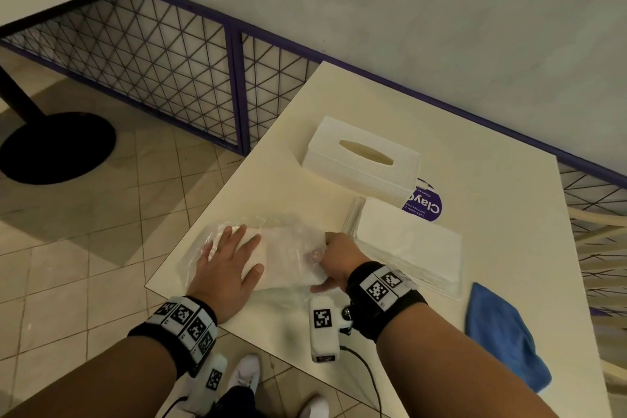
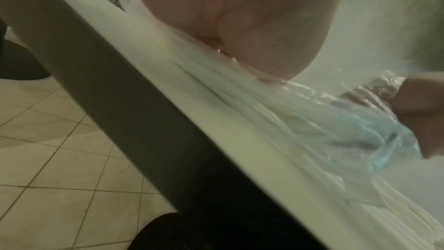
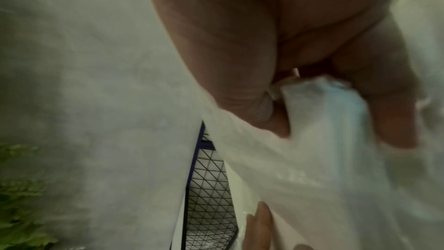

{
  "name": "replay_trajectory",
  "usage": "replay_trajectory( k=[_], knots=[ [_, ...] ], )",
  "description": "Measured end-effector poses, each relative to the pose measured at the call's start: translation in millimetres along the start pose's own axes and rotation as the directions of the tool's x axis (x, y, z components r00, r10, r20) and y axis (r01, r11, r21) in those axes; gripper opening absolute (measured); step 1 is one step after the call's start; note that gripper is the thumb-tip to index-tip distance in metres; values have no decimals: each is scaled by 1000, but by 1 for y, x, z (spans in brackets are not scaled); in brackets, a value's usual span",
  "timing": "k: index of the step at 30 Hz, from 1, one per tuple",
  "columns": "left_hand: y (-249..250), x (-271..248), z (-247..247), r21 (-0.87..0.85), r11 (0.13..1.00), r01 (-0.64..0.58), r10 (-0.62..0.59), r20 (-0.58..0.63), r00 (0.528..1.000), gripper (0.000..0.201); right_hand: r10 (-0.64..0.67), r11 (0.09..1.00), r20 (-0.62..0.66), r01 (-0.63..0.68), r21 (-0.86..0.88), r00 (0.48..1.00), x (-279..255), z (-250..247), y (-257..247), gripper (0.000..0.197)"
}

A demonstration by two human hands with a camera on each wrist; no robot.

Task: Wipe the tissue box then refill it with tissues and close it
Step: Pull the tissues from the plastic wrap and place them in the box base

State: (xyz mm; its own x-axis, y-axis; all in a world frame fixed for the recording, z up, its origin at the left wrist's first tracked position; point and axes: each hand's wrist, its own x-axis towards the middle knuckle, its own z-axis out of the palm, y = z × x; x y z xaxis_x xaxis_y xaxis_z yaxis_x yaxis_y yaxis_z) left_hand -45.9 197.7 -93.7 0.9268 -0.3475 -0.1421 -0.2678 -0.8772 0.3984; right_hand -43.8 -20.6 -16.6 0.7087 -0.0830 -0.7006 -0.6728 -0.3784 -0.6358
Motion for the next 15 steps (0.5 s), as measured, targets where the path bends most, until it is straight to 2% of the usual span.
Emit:
replay_trajectory(
  k=[4,9,12,13,15],
  knots=[
    [-5,-4,-2,34,998,57,-58,37,998,77,8,976,-117,18,219,993,-23,-26,-2,17],
    [1,0,-12,104,986,133,-146,135,980,58,-19,981,-238,64,183,971,-61,-78,28,17],
    [19,8,-31,207,959,192,-238,228,944,58,-32,979,-348,99,179,937,-83,-109,59,13],
    [29,12,-40,219,953,209,-253,198,947,59,-36,977,-388,115,181,921,-90,-117,69,13],
    [55,16,-59,161,971,175,-178,8,984,57,-71,971,-451,166,174,890,-101,-131,89,12]
  ],
)
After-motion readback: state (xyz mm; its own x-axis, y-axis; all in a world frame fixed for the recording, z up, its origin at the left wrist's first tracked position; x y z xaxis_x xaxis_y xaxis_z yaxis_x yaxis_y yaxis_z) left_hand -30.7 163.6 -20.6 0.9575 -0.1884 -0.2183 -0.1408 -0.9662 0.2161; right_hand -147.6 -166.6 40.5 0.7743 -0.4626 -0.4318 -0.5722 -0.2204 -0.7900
